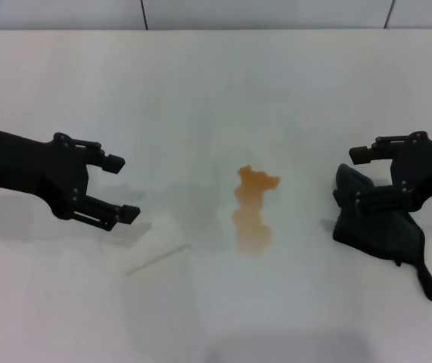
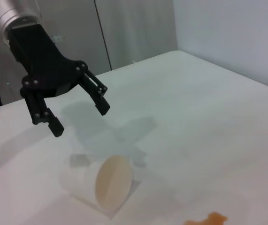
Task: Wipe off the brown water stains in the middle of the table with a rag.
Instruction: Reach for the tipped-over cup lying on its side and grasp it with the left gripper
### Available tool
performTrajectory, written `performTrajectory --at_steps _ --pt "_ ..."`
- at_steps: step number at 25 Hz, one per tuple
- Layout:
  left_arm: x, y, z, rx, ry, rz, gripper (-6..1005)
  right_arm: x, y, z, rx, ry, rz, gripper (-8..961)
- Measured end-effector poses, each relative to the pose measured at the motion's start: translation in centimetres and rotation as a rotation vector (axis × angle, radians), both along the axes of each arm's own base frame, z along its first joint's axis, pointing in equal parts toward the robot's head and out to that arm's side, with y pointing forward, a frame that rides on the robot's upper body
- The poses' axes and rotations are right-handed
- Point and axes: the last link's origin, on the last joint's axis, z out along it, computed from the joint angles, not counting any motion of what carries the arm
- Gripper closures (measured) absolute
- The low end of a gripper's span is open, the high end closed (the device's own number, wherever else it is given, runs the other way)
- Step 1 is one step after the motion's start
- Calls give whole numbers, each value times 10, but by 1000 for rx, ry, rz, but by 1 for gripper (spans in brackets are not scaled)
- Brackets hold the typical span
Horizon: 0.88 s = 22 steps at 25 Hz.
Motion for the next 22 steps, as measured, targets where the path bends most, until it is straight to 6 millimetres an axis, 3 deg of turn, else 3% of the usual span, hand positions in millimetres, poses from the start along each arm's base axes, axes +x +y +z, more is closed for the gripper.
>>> performTrajectory --at_steps 14,22 --pt "-1 2 2 -56 144 73 107 -1 -2 -1 -7 9 2 145" --pt "8 9 -2 -103 264 65 107 -2 -1 -1 -4 16 3 146"
